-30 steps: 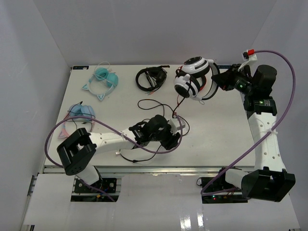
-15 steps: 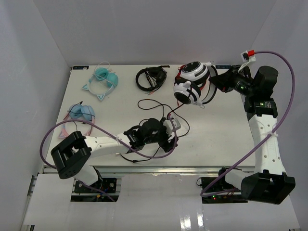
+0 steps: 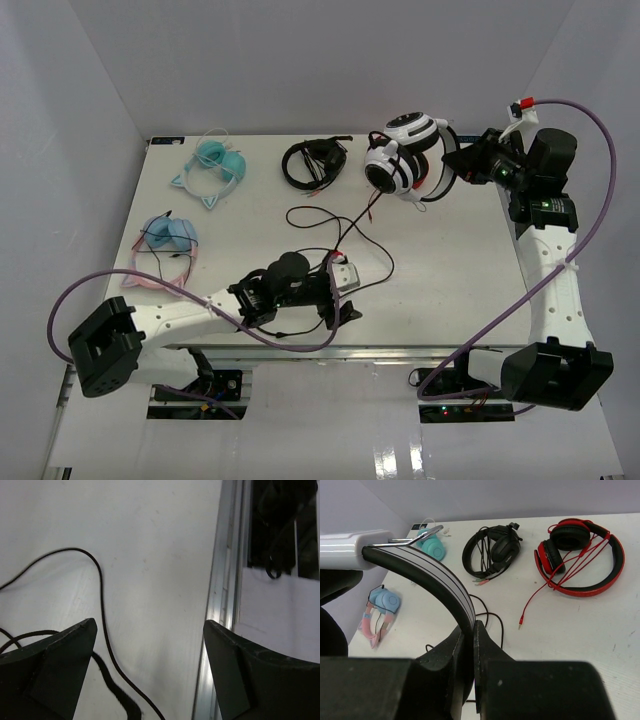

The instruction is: Wrap the headphones

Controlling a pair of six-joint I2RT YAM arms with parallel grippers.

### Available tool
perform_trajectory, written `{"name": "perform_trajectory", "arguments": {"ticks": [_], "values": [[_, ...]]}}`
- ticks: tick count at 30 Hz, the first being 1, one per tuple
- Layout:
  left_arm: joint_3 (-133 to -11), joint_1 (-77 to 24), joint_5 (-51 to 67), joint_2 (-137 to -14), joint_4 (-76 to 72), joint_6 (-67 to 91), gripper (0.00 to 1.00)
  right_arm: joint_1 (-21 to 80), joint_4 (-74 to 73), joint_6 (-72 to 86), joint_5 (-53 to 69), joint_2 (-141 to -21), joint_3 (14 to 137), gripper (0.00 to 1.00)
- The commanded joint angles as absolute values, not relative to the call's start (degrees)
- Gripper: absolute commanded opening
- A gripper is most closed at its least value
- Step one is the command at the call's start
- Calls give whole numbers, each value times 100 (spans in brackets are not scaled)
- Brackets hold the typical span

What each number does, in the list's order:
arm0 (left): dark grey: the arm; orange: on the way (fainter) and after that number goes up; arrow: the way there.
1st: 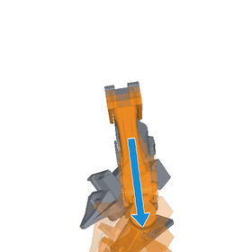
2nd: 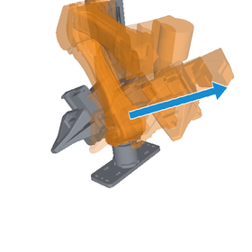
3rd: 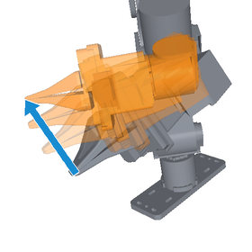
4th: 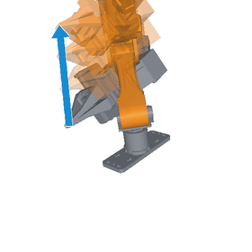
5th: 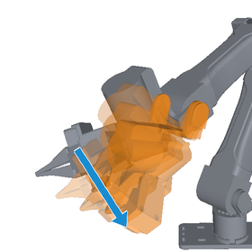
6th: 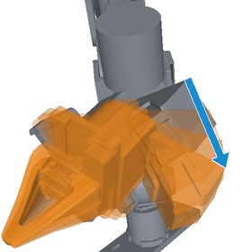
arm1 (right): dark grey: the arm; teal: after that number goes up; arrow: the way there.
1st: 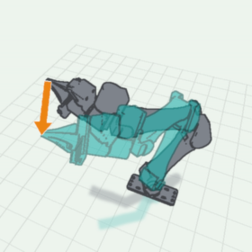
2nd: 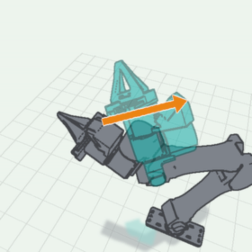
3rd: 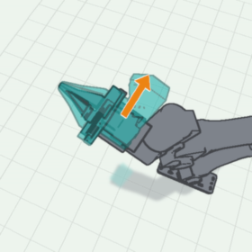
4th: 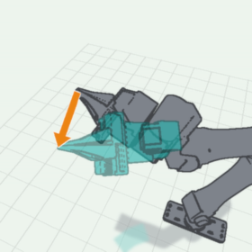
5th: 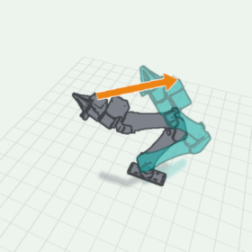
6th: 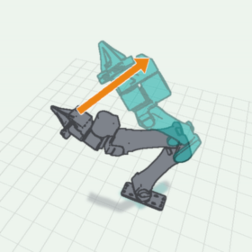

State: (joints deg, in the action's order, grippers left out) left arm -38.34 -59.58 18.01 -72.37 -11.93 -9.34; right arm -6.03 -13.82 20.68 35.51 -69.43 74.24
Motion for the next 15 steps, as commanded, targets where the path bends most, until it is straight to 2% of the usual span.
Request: {"name": "perform_trajectory", "arguments": {"ticks": [1, 9, 12, 15], "values": [[-4747, -6056, 2584, -7999, 289, -1423, 98, -633, -1230, 2461, 3392, -6987, 7611, 8], [-5187, -6126, 2733, -8372, 323, -1478, 98, -638, -1303, 2382, 3171, -6963, 7574, 8], [-4805, -6135, 2436, -7791, -159, -1299, 98, -652, -1301, 2326, 3151, -6935, 7551, 8], [-4066, -6131, 2007, -6551, -685, -1069, 98, -681, -1267, 2244, 3326, -6930, 7571, 8]]}}
